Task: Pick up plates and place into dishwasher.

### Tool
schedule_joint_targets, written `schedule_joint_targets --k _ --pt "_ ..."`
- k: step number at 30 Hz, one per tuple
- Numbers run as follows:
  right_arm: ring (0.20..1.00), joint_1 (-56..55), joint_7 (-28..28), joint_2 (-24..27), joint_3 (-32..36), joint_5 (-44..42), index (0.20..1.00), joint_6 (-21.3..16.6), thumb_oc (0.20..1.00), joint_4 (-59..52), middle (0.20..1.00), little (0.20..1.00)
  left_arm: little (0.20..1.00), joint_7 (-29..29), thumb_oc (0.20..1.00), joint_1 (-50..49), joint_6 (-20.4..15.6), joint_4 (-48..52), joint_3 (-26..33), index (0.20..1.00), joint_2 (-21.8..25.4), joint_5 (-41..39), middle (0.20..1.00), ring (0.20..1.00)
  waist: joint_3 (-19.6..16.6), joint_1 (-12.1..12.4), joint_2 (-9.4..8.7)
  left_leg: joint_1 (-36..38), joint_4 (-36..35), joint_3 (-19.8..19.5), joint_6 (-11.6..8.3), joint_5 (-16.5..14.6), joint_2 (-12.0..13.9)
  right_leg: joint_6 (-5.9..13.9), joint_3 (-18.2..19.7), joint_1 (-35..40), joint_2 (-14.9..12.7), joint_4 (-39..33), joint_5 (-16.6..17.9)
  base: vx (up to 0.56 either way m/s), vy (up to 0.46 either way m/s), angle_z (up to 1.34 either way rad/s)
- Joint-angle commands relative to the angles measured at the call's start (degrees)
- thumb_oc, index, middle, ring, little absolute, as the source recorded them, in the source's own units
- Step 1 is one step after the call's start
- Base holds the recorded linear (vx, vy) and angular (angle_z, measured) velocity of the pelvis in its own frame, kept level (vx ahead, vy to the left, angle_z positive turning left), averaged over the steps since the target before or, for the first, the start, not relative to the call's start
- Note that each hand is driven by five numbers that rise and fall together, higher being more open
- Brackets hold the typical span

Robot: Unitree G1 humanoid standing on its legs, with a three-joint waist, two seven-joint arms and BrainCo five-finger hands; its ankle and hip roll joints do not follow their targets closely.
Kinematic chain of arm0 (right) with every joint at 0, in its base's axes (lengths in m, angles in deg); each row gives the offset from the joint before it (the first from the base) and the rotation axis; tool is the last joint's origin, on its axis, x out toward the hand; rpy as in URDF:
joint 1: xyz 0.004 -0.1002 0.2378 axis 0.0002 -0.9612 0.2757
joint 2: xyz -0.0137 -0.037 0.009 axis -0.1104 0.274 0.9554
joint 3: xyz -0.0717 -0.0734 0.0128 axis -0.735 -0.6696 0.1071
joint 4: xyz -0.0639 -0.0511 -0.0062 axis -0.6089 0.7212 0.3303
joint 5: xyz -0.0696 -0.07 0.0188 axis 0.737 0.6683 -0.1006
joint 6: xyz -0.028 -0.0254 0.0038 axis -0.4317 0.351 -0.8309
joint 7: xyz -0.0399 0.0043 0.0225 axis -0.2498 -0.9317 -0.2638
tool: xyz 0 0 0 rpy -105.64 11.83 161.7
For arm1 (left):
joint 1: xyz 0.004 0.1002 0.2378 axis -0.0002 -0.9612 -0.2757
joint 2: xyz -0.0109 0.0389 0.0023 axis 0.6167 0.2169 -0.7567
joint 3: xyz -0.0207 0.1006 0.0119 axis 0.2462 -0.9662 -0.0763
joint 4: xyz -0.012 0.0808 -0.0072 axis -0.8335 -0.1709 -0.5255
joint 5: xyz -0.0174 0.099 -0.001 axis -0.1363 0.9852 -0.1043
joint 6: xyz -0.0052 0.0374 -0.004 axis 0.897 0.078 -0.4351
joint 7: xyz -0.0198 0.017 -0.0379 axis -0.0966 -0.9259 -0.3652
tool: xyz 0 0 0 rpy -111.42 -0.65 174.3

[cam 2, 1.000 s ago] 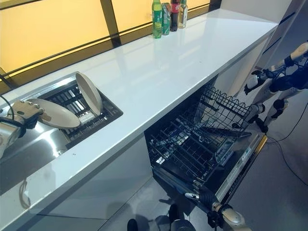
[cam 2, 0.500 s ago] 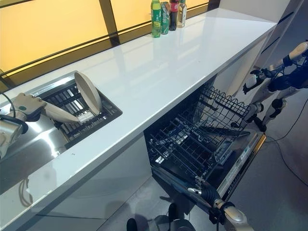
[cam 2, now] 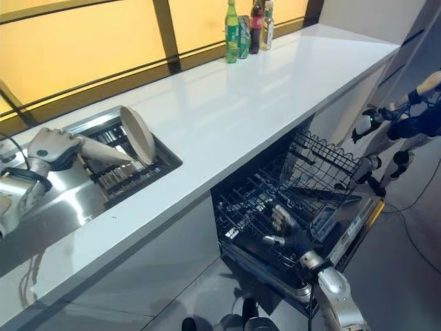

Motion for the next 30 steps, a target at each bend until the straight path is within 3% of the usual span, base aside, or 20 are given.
schedule_joint_targets --k 1,5,11,16,20,24,30 --pt "1.0 5.2 -5.0 5.2 2.6 5.7 1.0 -8.6 1.0 -8.2 1.0 1.0 0.2 4.8 0.2 1.3 2.5 3.0 6.4 0.2 -0.2 -3.3 0.2 0.2 -1.6 0.5 2.71 -1.4 1.8 1.0 3.0 -7.1 -4.4 6.05 -0.6 1.7 -1.8 2.0 -8.6 0.0 -0.052 0.1" --pt "1.0 9.8 -11.8 9.5 3.7 13.4 1.0 -12.0 1.0 -11.8 1.0 1.0 0.2 5.5 0.2 -0.3 1.6 7.6 8.6 0.2 -0.8 -3.1 0.2 0.2 -2.3 1.9 2.86 -0.7 2.1 0.1 3.01 -7.5 -4.6 5.94 -1.0 2.9 -2.0 2.0 -9.0 -0.01 -0.057 0.01" --pt "1.0 20.2 -20.6 14.0 1.2 21.1 1.0 -10.6 1.0 -11.0 1.0 1.0 0.2 2.7 0.2 3.3 0.2 12.4 5.1 0.2 -1.5 -2.6 0.2 0.2 -3.6 4.1 2.57 0.0 2.3 -1.3 2.79 -8.0 -4.6 5.53 -2.1 4.5 -2.0 1.8 -9.7 0.0 -0.068 0.03" --pt "1.0 27.5 -28.9 18.5 -0.8 29.0 1.0 -7.6 1.0 -11.3 1.0 1.0 0.2 1.1 0.2 6.5 -1.9 15.3 2.9 0.2 -1.7 -5.4 0.2 0.2 -4.5 5.4 2.01 0.2 2.6 -2.1 2.65 -8.1 -4.6 5.31 -2.8 5.3 -2.0 1.6 -9.9 0.02 -0.069 0.13" --pt "1.0 35.4 -37.0 22.7 -4.3 43.0 1.0 -2.5 1.0 -11.8 1.0 1.0 0.2 -1.3 0.2 8.9 -5.5 19.8 3.0 0.2 -3.4 -10.8 0.2 0.2 -4.9 6.5 1.38 0.2 2.9 -3.0 2.71 -8.4 -4.7 4.95 -3.2 5.9 -1.8 1.6 -10.2 0.01 -0.064 0.08" --pt "1.0 43.8 -36.5 25.6 -9.4 49.2 1.0 0.3 1.0 -10.4 1.0 1.0 0.2 -3.2 0.2 10.7 -10.3 22.1 3.0 0.2 -5.6 -15.7 0.2 0.2 -5.7 7.7 0.54 0.3 3.1 -3.8 2.72 -8.7 -4.9 4.89 -3.6 6.4 -1.9 1.6 -10.4 0.01 -0.051 0.09" --pt "1.0 51.3 -33.6 26.2 -16.7 48.6 1.0 0.7 1.0 -6.6 1.0 1.0 0.2 -7.4 0.2 12.3 -13.8 26.3 2.7 0.2 -8.5 -22.8 0.2 0.2 -6.9 9.0 -0.11 0.6 3.0 -4.9 2.79 -8.7 -5.1 4.7 -4.2 7.1 -2.0 1.2 -10.6 0.03 -0.027 0.08"
